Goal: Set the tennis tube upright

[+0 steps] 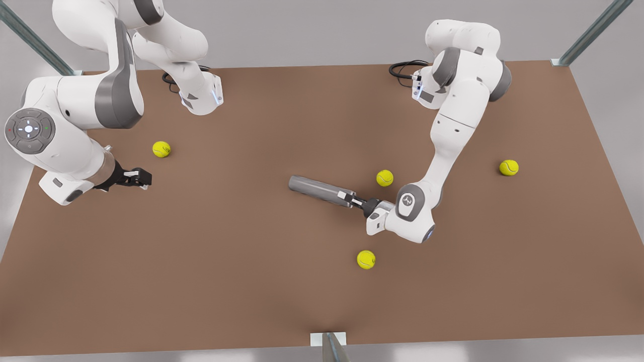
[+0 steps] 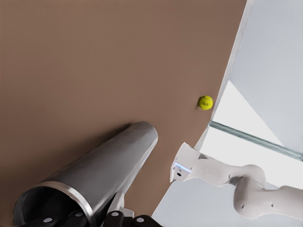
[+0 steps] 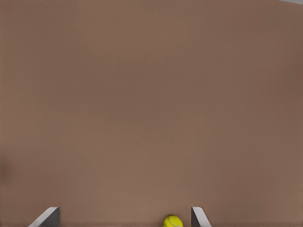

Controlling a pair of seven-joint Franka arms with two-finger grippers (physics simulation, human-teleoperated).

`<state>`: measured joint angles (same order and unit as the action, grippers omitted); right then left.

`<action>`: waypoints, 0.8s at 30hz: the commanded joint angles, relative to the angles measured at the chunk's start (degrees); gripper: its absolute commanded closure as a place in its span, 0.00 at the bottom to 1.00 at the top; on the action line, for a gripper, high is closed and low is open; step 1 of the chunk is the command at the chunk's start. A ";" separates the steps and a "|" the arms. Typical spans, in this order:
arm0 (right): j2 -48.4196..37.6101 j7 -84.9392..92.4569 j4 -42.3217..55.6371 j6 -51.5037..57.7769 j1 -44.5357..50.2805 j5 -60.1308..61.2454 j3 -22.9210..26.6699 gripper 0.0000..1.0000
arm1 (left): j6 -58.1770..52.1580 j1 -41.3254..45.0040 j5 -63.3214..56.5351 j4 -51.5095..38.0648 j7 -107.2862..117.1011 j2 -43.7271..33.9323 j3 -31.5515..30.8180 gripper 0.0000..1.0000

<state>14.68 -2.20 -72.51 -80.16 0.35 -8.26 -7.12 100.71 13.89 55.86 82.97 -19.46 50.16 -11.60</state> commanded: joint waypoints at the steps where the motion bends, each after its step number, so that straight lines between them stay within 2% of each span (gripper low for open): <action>1: 0.00 0.00 0.00 0.00 0.00 0.00 0.00 0.00 | 0.02 0.00 -0.76 0.00 0.04 -0.06 -0.01 0.79; 24: 0.00 0.00 0.00 -0.35 -0.79 -0.18 0.00 0.00 | -3.24 -0.09 -1.81 0.09 3.64 -7.44 4.39 0.79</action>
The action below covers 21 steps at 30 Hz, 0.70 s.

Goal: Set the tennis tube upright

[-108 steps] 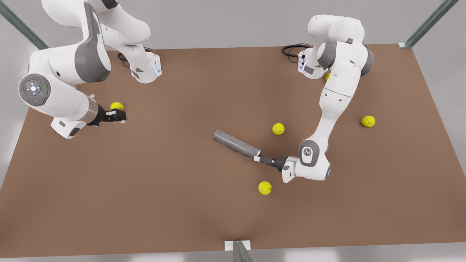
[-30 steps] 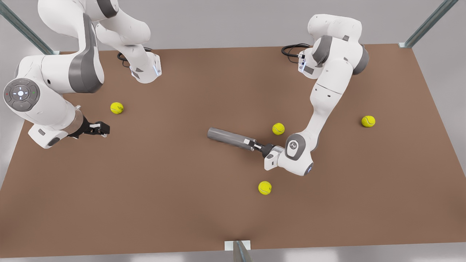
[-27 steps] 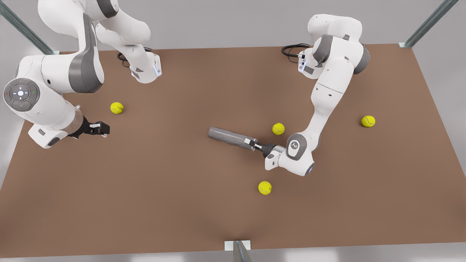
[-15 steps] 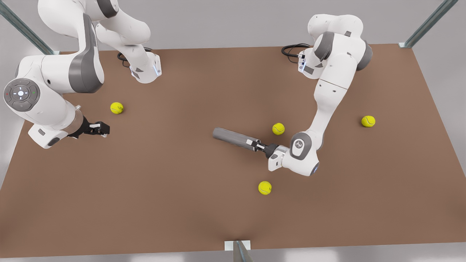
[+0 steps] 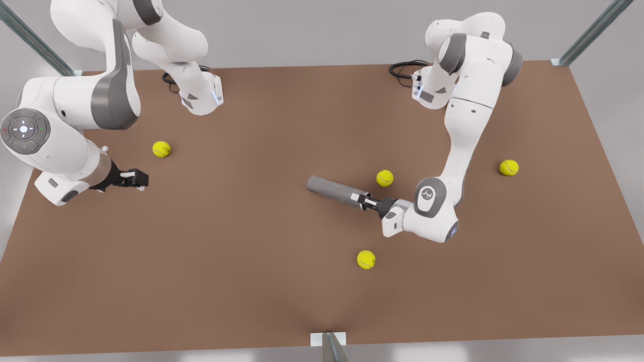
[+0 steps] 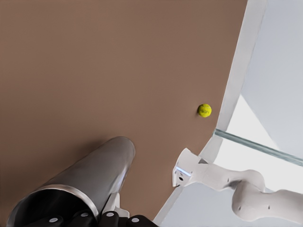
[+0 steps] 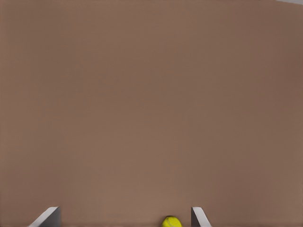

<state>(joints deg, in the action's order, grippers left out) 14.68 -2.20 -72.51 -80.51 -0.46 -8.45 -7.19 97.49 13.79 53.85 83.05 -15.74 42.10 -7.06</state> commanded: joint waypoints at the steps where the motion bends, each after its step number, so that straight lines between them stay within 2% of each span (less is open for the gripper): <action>1: -0.01 0.00 0.00 0.00 0.02 0.01 0.07 0.00 | -0.02 0.01 0.20 0.00 0.01 -0.18 0.03 0.79; 14: 0.35 -0.08 0.26 -0.09 -0.07 -0.16 0.07 0.00 | 0.42 -3.42 -9.55 -0.09 -0.08 -8.26 3.01 0.79; 21: 0.35 -0.35 0.26 -0.09 0.10 -0.08 0.07 0.00 | 0.42 -3.77 -22.03 -0.96 0.89 -12.48 4.60 0.79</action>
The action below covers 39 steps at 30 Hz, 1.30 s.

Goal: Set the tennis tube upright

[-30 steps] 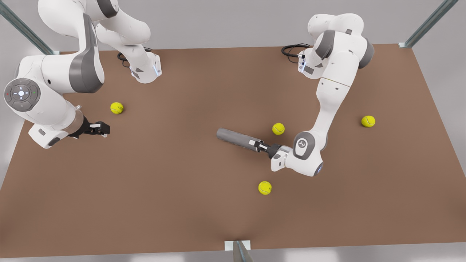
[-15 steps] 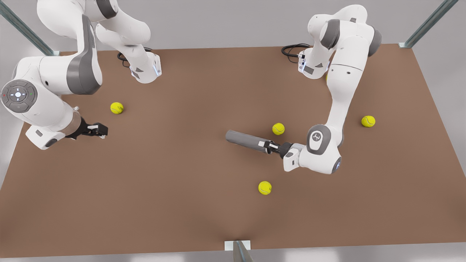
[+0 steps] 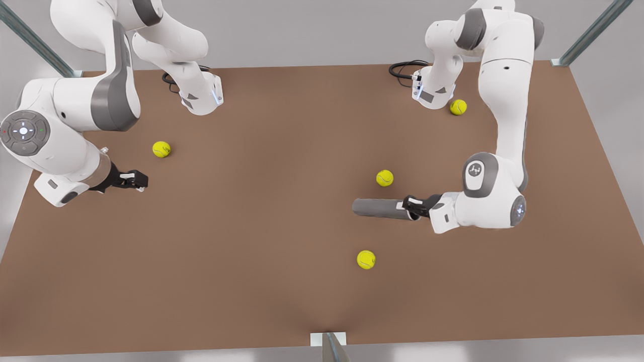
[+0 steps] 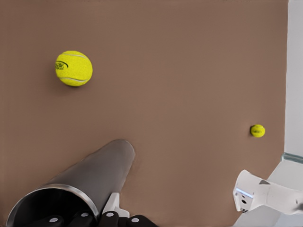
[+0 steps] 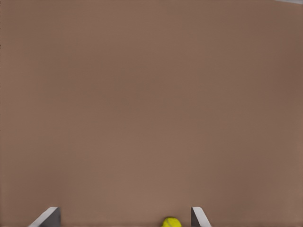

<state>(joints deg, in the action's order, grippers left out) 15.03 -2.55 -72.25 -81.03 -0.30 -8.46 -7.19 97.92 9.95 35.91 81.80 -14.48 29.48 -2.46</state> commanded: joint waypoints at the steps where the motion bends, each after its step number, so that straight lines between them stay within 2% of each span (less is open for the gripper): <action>1: -0.01 0.00 -0.09 -0.44 0.30 0.02 -0.02 0.00 | -0.01 -0.28 -5.67 -0.06 0.07 -0.30 0.00 0.79; 8: 0.08 0.26 -0.09 -1.15 0.48 0.37 -0.37 0.00 | 0.43 -1.25 -24.57 -1.56 3.67 -4.26 0.00 0.79; 15: 0.08 0.44 -0.09 -1.24 0.39 1.07 -0.37 0.00 | 0.34 -2.57 -35.29 -1.56 7.10 -5.14 0.09 0.79; 17: 0.08 0.17 -0.18 -1.15 2.93 0.72 -0.37 0.00 | 0.25 -3.36 -36.61 -1.38 8.06 -4.96 0.09 0.79; 38: 0.08 0.35 -0.18 -0.89 1.79 0.72 0.07 0.00 | 2.18 -4.59 -37.84 -1.03 8.77 0.14 -0.08 0.79; 39: 0.08 0.35 -0.18 -0.89 1.79 0.72 0.07 0.00 | 2.10 -4.59 -37.84 -0.77 8.77 0.05 0.00 0.30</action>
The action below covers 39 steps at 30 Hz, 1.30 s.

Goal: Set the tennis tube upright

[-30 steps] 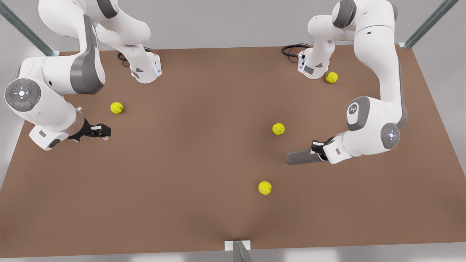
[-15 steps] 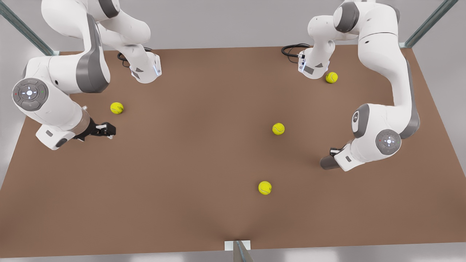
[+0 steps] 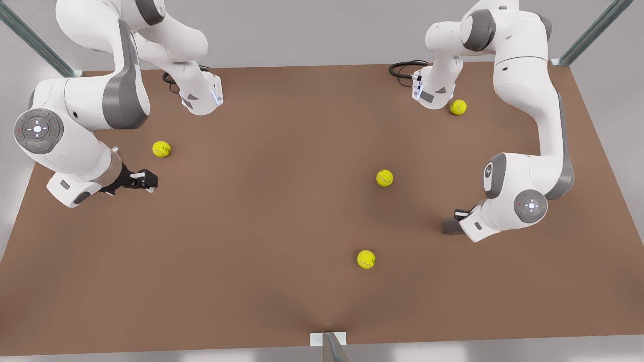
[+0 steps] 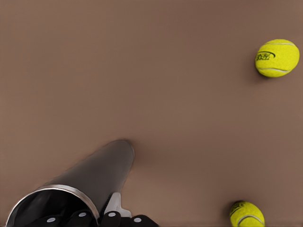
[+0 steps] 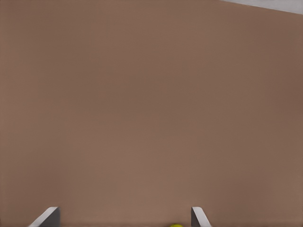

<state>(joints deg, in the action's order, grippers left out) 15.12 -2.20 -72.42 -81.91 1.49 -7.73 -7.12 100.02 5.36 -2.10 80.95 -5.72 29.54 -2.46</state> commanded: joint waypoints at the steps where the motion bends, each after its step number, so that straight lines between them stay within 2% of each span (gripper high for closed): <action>1: 0.00 0.00 0.00 0.00 0.00 0.00 0.00 0.00 | 0.00 0.00 0.17 0.00 0.00 0.00 0.00 0.00; 24: 0.00 0.00 0.00 0.00 0.09 0.00 0.00 0.00 | -1.58 0.09 0.08 -0.18 1.23 -2.55 -0.09 0.00; 28: 0.00 0.00 0.00 0.00 0.00 0.09 0.00 0.00 | -2.37 0.00 0.08 -0.44 1.41 -7.30 -0.09 0.00; 34: -0.09 0.00 -0.35 0.18 -0.88 1.49 -0.09 0.00 | -12.30 -0.53 -1.67 -0.36 1.50 -17.23 -0.44 0.00; 39: 3.25 -0.09 -0.09 -0.62 -1.41 3.87 -0.09 0.00 | -13.09 -0.35 -2.47 -0.27 1.41 -19.08 -0.44 0.00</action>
<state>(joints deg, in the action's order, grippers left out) 18.43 -2.29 -72.51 -82.53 0.06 -3.78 -7.20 86.85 4.99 -4.13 80.77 -4.31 10.46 -2.90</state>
